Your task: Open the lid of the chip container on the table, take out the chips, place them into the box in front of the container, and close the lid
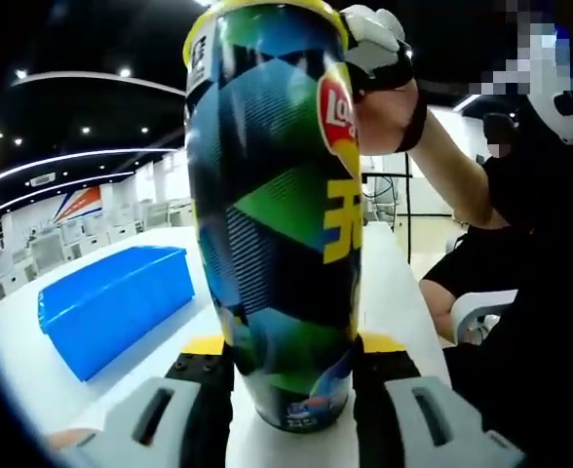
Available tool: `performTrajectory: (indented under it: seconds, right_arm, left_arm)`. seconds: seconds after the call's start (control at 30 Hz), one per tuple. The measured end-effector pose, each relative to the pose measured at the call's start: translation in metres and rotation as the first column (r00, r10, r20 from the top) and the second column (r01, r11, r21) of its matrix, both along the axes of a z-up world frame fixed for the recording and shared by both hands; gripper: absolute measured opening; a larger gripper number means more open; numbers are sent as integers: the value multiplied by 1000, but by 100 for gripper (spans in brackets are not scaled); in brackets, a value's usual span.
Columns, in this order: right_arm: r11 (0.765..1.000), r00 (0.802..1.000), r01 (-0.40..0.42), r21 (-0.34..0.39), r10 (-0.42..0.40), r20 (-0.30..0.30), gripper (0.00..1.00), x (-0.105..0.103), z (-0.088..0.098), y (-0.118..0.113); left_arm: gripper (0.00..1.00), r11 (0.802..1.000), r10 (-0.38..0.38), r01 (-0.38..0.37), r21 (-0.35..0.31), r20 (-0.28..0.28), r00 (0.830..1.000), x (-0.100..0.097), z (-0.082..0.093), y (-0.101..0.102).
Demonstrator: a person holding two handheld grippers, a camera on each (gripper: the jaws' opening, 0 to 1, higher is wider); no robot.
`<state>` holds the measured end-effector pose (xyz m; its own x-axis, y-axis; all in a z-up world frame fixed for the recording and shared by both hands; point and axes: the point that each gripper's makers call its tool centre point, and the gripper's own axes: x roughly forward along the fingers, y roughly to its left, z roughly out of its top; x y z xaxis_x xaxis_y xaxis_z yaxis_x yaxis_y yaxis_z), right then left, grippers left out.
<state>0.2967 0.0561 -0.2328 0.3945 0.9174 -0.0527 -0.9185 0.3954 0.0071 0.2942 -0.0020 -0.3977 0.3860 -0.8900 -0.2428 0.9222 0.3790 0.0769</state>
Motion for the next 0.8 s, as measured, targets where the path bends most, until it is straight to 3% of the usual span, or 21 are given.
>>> performTrajectory:
  seconds: [0.13, 0.33, 0.47, 0.53, 0.63, 0.7, 0.8]
  right_arm:
    - [999, 1000, 3, -47, -4, -10, 0, 1, -1, 0]
    - [999, 1000, -13, -44, 12, -11, 0, 0, -1, -2]
    - [1000, 1000, -8, -17, 8, -5, 1, 0, 1, -4]
    - [999, 1000, -4, 41, 3, 22, 1, 1, 5, -4]
    - [999, 1000, -6, 48, 5, 26, 2, 0, 6, -5]
    - [998, 999, -23, 60, 20, 48, 8, -3, 8, -3]
    - [995, 996, -67, 78, 61, 72, 35, -11, 7, 3]
  left_arm:
    - [48, 1000, -4, 4, -3, -4, 1000, 0, 0, 0]
    - [48, 1000, -11, 11, 5, -12, 1000, 0, -1, -1]
    - [48, 1000, -11, 11, 4, -13, 1000, 0, -1, -1]
    - [48, 1000, -10, 10, -3, -15, 1000, 0, -1, -1]
    - [48, 1000, -13, 13, -20, -5, 1000, -1, -1, 0]
    - [48, 1000, -10, 10, -21, 0, 1000, -1, 0, -1]
    - [48, 1000, -6, 6, -20, 2, 1000, -1, 0, -1]
